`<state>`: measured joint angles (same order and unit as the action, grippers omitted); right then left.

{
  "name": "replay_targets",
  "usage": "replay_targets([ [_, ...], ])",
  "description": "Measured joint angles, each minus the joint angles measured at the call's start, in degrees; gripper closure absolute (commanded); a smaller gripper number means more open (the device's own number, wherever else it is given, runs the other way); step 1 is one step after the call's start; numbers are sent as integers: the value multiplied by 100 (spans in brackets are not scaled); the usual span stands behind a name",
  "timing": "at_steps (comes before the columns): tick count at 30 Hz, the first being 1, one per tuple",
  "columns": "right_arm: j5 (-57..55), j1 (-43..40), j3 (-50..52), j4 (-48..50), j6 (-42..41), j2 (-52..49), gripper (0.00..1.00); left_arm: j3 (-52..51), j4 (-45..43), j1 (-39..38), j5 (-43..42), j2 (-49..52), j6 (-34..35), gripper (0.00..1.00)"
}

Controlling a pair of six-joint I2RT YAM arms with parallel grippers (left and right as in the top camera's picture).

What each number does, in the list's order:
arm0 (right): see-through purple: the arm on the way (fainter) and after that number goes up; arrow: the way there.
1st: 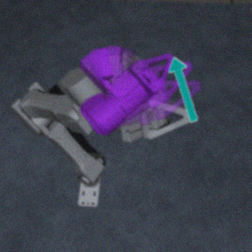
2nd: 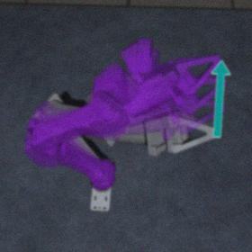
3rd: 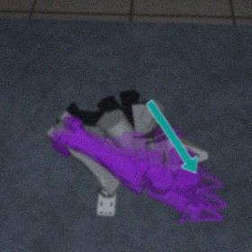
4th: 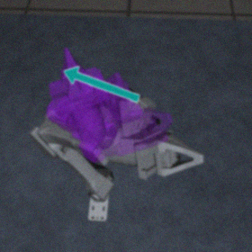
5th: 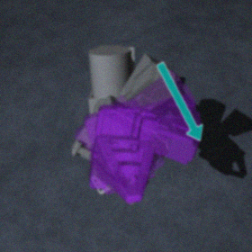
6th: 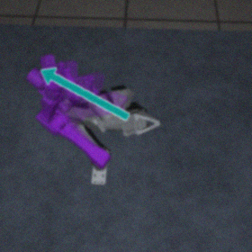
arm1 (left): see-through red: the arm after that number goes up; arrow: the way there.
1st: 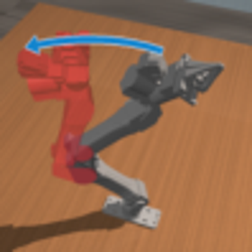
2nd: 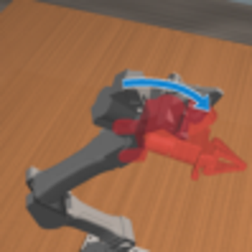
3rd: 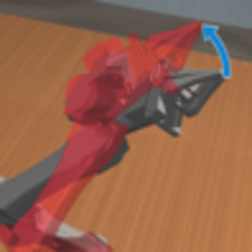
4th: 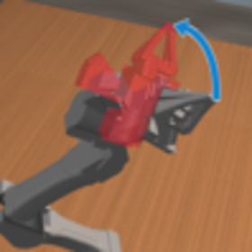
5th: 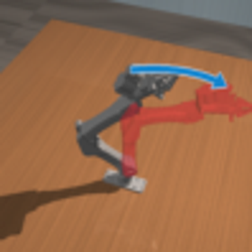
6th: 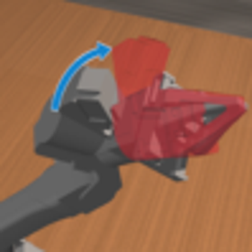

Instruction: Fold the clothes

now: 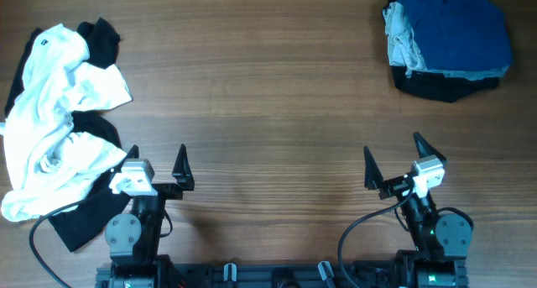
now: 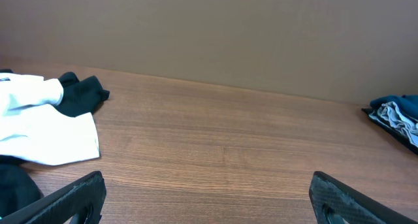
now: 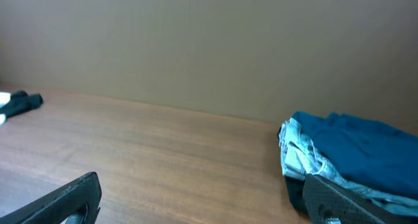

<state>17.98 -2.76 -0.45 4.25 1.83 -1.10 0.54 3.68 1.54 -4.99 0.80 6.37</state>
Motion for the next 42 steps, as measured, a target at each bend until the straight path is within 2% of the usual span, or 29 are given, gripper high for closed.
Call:
replay_targets([
  [6, 24, 0, 0, 437, -76, 0, 0, 0, -2, 0, 0, 0, 63, 0],
  [19, 61, 0, -7, 507, -120, -2, 0, 79, 175, 0, 0, 11, 365, 0],
  [24, 186, 0, -46, 570, -118, -142, 0, 326, 354, 0, 0, 295, 387, 0],
  [28, 245, 0, -219, 640, -120, -494, 0, 715, 398, 0, 0, 863, 387, 0],
  [34, 398, 0, -708, 824, -118, -1294, 0, 1565, 595, 0, -20, 2232, 387, 0],
  [42, 992, 0, -1917, 782, -118, -3025, 0, 3375, 1808, 0, -236, 4118, 389, 0],
])
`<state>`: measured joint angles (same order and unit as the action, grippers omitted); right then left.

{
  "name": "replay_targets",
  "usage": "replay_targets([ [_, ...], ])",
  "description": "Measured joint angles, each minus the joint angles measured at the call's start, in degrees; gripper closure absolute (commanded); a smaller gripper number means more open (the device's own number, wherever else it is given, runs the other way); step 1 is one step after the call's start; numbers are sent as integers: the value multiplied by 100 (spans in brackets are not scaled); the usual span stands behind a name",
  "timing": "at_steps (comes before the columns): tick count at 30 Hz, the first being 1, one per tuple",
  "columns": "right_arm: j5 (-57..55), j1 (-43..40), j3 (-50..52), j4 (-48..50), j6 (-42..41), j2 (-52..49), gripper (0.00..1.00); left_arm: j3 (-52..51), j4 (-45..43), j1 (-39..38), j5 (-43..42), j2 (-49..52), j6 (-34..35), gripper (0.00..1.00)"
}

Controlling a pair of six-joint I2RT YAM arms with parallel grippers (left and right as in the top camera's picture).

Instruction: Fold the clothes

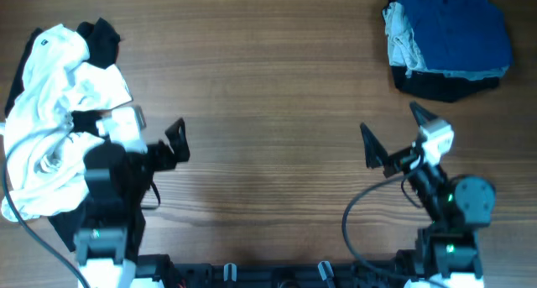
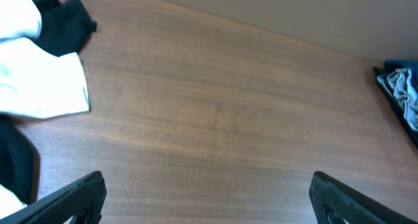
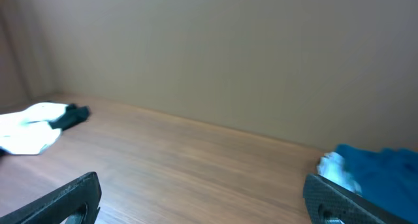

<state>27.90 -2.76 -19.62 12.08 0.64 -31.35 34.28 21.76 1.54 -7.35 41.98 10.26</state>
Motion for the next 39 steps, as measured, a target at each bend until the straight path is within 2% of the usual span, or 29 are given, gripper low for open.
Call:
replay_targets([
  [5, 608, 0, -1069, -629, -4, -1252, 0, 1370, 1178, 0, -33, 931, 0, 0],
  [9, 1012, 0, -2065, -1596, -15, -2238, 0, 2426, 2068, 0, -179, 1532, 0, 0],
  [14, 1228, 0, -3364, -3075, 109, -3200, 0, 3115, 2544, -2, -404, 1932, 0, 0],
  [19, 1303, 0, -4623, -4741, 584, -3877, 0, 3287, 2428, -2, -575, 2022, 0, 0],
  [27, 1320, 0, -5040, -4693, 625, -4266, 0, 3292, 2282, -2, -566, 2186, 0, 0],
  [36, 1322, 0, -5040, -4629, -50, -4345, 0, 3344, 2173, 2, 846, 3504, 376, 0],
  [39, 1322, 0, -5040, -4651, -87, -4345, 0, 3344, 2378, 52, 1043, 4026, 540, 7],
])
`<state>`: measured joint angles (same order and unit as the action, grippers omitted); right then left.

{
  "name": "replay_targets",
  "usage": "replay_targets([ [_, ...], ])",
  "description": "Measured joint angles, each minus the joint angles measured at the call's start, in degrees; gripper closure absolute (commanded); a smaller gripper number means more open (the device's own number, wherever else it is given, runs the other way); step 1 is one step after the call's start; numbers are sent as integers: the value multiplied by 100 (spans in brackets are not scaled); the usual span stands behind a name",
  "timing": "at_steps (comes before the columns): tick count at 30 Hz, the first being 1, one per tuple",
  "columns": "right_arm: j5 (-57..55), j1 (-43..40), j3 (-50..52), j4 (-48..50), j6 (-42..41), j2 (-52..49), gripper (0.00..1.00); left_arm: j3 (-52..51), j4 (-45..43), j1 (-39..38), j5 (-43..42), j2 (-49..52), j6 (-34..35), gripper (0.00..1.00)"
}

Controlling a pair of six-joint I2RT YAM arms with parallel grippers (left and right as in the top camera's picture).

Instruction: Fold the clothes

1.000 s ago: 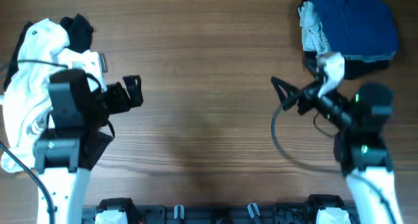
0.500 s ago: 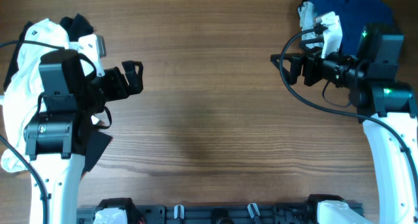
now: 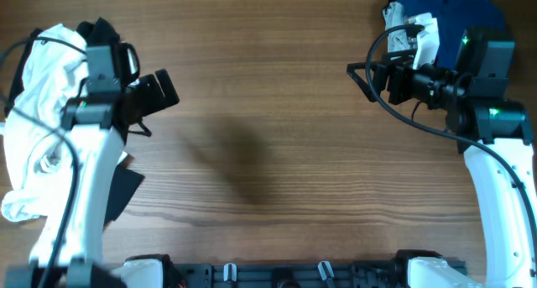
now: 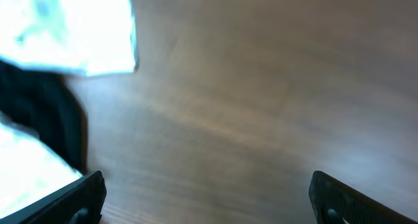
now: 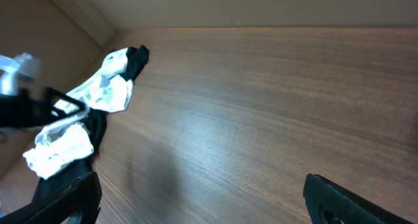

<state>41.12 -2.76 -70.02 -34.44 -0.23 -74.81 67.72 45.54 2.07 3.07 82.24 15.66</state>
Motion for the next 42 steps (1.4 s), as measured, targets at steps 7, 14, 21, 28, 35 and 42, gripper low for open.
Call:
replay_targets([
  [7, -26, 0, 0, -227, 48, -2, 0, 2, 730, 678, 260, 409, 643, 16],
  [14, -175, 0, 0, -330, 72, -55, 1, 2, 1495, 1749, 529, 380, 914, 20],
  [21, -208, 0, 0, -310, 72, -396, 1, -105, 1082, 2203, 957, 358, 979, 13],
  [28, -221, 0, 0, -282, 72, -627, 1, -422, 516, 2612, 1209, 361, 992, 6],
  [35, -221, 0, 0, -284, 72, -627, 1, -496, 304, 2669, 1235, 638, 999, 6],
  [42, -221, 0, 0, -284, 72, -627, 1, -807, -192, 2669, 1255, 1399, 1008, 25],
])
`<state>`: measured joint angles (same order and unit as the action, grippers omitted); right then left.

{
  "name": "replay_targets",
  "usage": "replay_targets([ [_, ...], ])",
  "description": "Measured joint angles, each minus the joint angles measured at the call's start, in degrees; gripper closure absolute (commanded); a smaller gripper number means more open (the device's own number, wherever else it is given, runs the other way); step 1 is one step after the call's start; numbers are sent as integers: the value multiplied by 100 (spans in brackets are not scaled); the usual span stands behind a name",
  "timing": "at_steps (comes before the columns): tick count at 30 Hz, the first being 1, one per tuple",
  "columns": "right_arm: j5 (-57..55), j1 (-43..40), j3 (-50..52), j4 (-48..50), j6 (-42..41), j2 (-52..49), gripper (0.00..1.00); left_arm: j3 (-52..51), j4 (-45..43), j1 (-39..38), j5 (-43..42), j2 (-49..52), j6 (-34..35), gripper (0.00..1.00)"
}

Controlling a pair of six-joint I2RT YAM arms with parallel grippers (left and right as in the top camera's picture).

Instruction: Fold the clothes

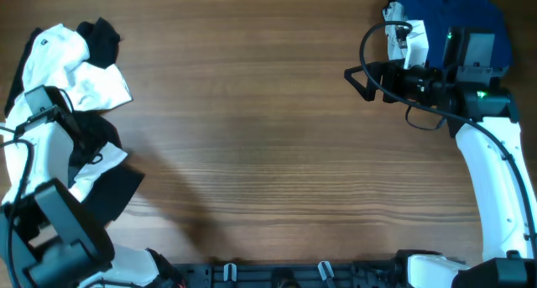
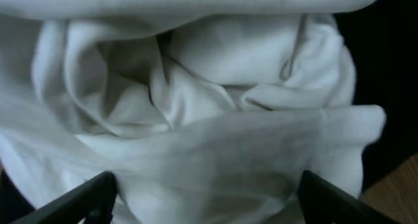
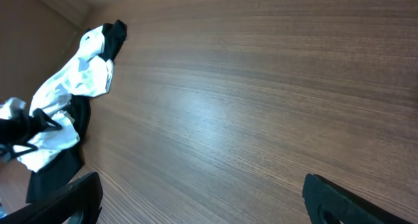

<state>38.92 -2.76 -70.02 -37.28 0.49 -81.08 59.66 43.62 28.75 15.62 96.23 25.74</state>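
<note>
A crumpled white garment (image 1: pixel 63 78) lies tangled with black clothes (image 1: pixel 101 191) at the table's left edge. My left gripper (image 1: pixel 71 128) is down on this pile. In the left wrist view white folds (image 2: pixel 196 113) fill the frame, and the left gripper (image 2: pixel 209 208) is open with cloth bulging between its fingertips (image 2: pixel 95 198). My right gripper (image 1: pixel 362 78) hangs open over bare wood at the far right. From the right wrist, the right gripper (image 3: pixel 209 208) holds nothing and the pile (image 3: pixel 68 106) lies far off to the left.
A folded stack with a blue garment (image 1: pixel 457 23) on top, over grey and black pieces, sits at the far right corner, partly under the right arm. Brown wooden table (image 1: pixel 252 128) spans between the two piles. Cables trail from both arms.
My left gripper has gone from over bare wood beside the pile to down onto the white garment, still open. The right gripper has stayed nearly where it was.
Both grippers first sat open and low at the front edge. Then both were raised, the left one toward the pile. Later the left was beside the pile and the right was high by the blue stack. Now the left rests in the white cloth.
</note>
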Motion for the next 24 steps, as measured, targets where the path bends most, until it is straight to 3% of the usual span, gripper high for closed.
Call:
replay_targets([
  [1, 0, 0, 0, 0, 0, 0, 1, -2, -20, 0, -4, 68, 17, 31],
  [6, 0, 0, 0, 0, 0, 0, 2, -13, -120, 0, -7, 199, 42, 96],
  [12, 0, 0, 0, 0, 0, 0, 2, -2, -339, 7, -433, 199, 26, 96],
  [18, 0, 0, 0, 0, 0, 0, 7, 369, -37, -114, -1937, 52, -251, 96],
  [24, 0, 0, 0, 66, -35, 0, 7, 704, -201, -896, -3346, -673, -426, 96],
])
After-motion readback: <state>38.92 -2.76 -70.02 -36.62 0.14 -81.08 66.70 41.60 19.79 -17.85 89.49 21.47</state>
